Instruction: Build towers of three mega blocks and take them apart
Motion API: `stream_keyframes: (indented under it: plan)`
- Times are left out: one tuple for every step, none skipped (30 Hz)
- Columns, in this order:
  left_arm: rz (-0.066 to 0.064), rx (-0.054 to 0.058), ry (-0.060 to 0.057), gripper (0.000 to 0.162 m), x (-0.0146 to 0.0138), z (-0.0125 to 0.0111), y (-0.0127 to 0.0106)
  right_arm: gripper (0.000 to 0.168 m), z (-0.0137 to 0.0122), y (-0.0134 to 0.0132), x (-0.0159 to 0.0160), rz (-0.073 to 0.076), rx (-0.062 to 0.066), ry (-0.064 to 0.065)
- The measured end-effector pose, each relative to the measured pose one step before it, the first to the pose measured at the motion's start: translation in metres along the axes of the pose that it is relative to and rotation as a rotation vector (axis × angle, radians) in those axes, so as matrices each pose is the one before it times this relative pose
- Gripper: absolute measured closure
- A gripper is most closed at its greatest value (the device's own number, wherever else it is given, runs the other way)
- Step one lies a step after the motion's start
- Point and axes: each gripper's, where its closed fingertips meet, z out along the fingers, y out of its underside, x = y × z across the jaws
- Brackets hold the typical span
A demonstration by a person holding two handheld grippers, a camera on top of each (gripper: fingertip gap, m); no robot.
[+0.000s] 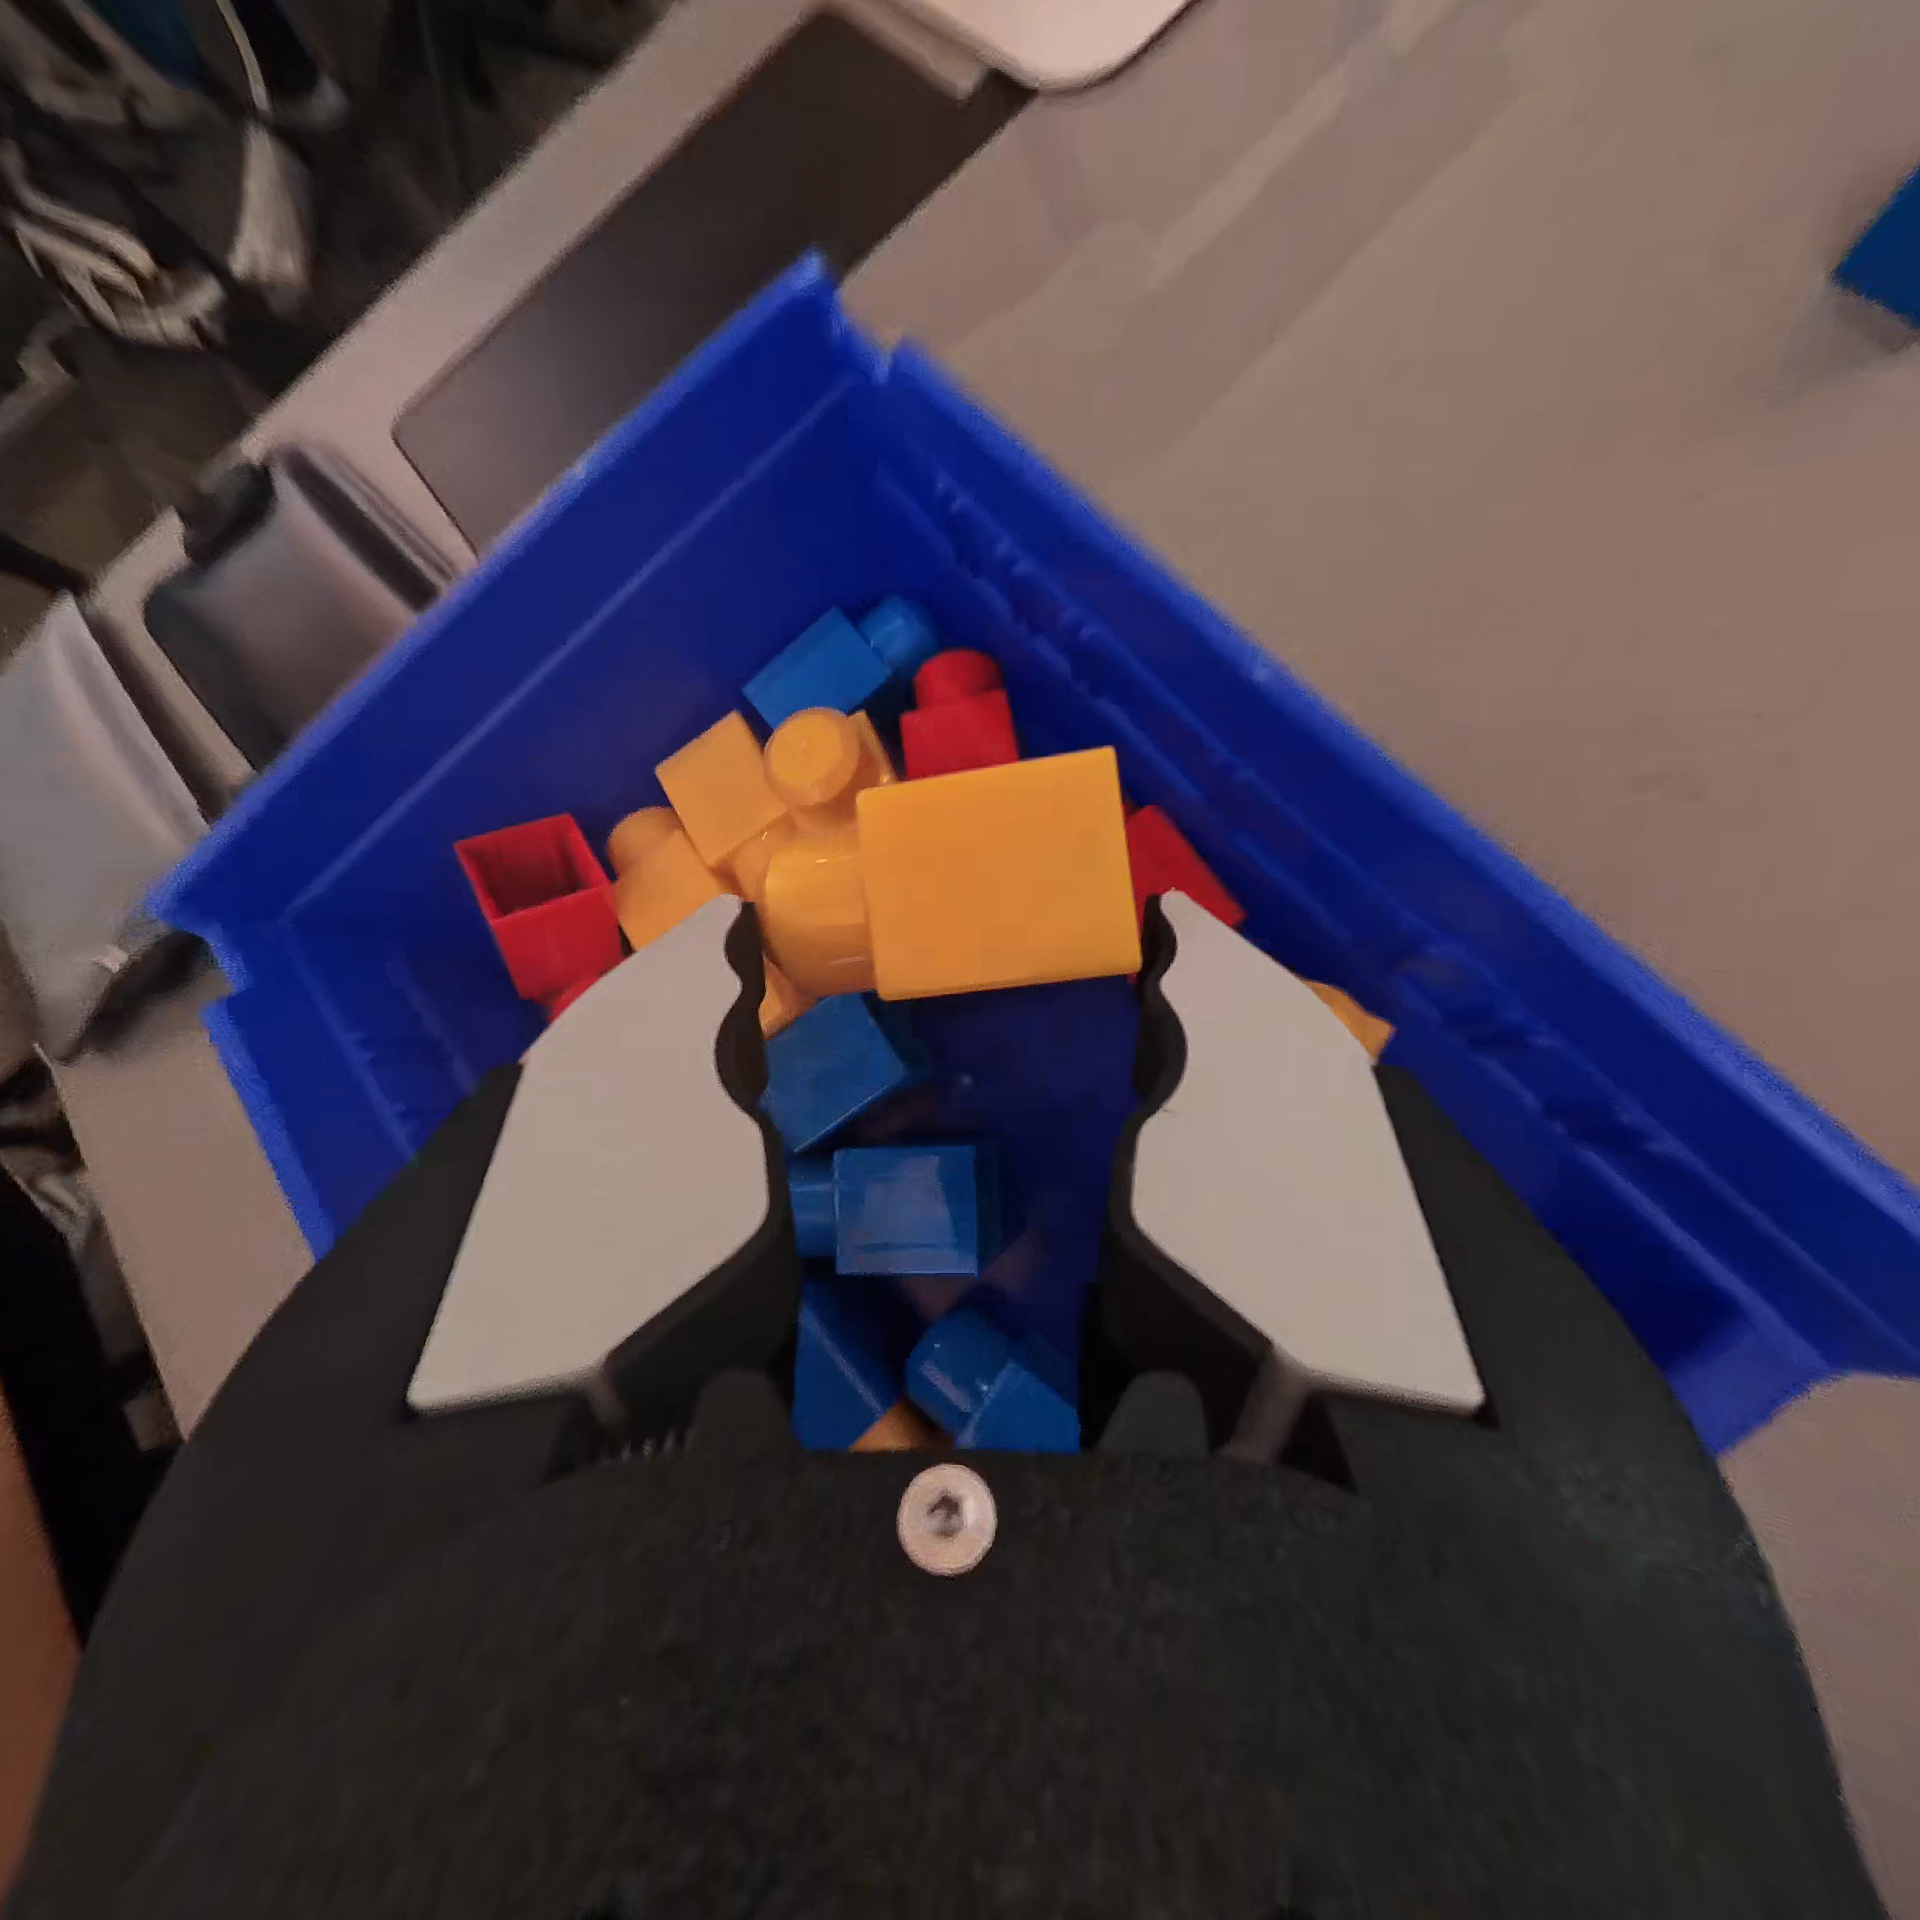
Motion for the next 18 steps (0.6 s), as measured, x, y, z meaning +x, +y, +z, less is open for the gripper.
stream_keyframes:
  plan:
    - [0.029,0.0373,0.0031,0.093,0.00811,-0.00923,-0.00853,0.112,0.00049,-0.00264,0.00117,0.0083,0.0065,-0.0049]
    - [0.0331,0.0397,0.0034,0.093,0.00968,-0.00801,-0.01042,0.112,0.00102,-0.00376,0.00096,0.01,0.0067,-0.0082]
    - [0.0362,0.0413,0.0109,0.093,0.01172,-0.00613,-0.01195,0.112,0.00156,-0.00506,0.00089,0.0118,0.0067,-0.0098]
    - [0.037,0.0353,0.0111,0.093,0.01233,-0.00398,-0.0126,0.112,0.00197,-0.00651,0.00066,0.0129,0.0071,-0.0115]
    - [0.0361,0.0329,0.0108,0.093,0.0125,-0.0018,-0.0135,0.112,0.00244,-0.00771,-0.00008,0.0148,0.0078,-0.0149]
    - [0.0344,0.0297,0.0208,0.093,0.01383,0.00038,-0.01391,0.112,0.00285,-0.00864,-0.00057,0.0176,0.0088,-0.0172]
    - [0.0343,0.0228,0.0252,0.093,0.0141,0.00234,-0.01357,0.112,0.0032,-0.00905,-0.00105,0.0187,0.0101,-0.0176]
    - [0.0323,0.0172,0.0252,0.093,0.0135,0.00428,-0.01306,0.111,0.00367,-0.00886,-0.00177,0.0169,0.0077,-0.0197]
    - [0.0323,0.0138,0.0302,0.093,0.01373,0.00615,-0.0124,0.111,0.00425,-0.0081,-0.0027,0.0128,0.0019,-0.0231]
    - [0.0368,0.0115,0.0229,0.093,0.01239,0.00724,-0.01171,0.11,0.0045,-0.00763,-0.0031,0.0099,-0.0004,-0.023]
    - [0.0346,0.0086,0.0281,0.093,0.01278,0.00832,-0.01079,0.11,0.00435,-0.00731,-0.00278,0.01,0.0036,-0.0195]
    - [0.0351,0.0024,0.0272,0.093,0.01215,0.0088,-0.00978,0.109,0.00382,-0.00716,-0.00212,0.0126,0.0092,-0.0137]
    - [0.0428,0.0021,0.02,0.093,0.01119,0.00861,-0.00869,0.11,0.0035,-0.00628,-0.00203,0.0151,0.0126,-0.0126]
    - [0.0418,-0.0017,0.0154,0.093,0.01026,0.0083,-0.00723,0.11,0.00355,-0.00474,-0.00326,0.0176,0.0126,-0.0195]
    - [0.0392,-0.0109,0.0117,0.093,0.00914,0.00791,-0.00535,0.11,0.00365,-0.00251,-0.00408,0.0187,0.0086,-0.0243]
    - [0.0375,-0.014,0.0152,0.093,0.00924,0.00755,-0.00397,0.11,0.0038,-0.00025,-0.00347,0.0148,0.0012,-0.0213]
    - [0.0406,-0.0163,-0.0011,0.093,0.00664,0.0069,-0.0031,0.109,0.00367,0.00158,-0.00225,0.0098,-0.0064,-0.0148]
    - [0.0447,-0.0159,-0.0149,0.093,0.00441,0.00591,-0.0027,0.109,0.0032,0.00304,-0.00054,0.007,-0.0128,-0.0048]
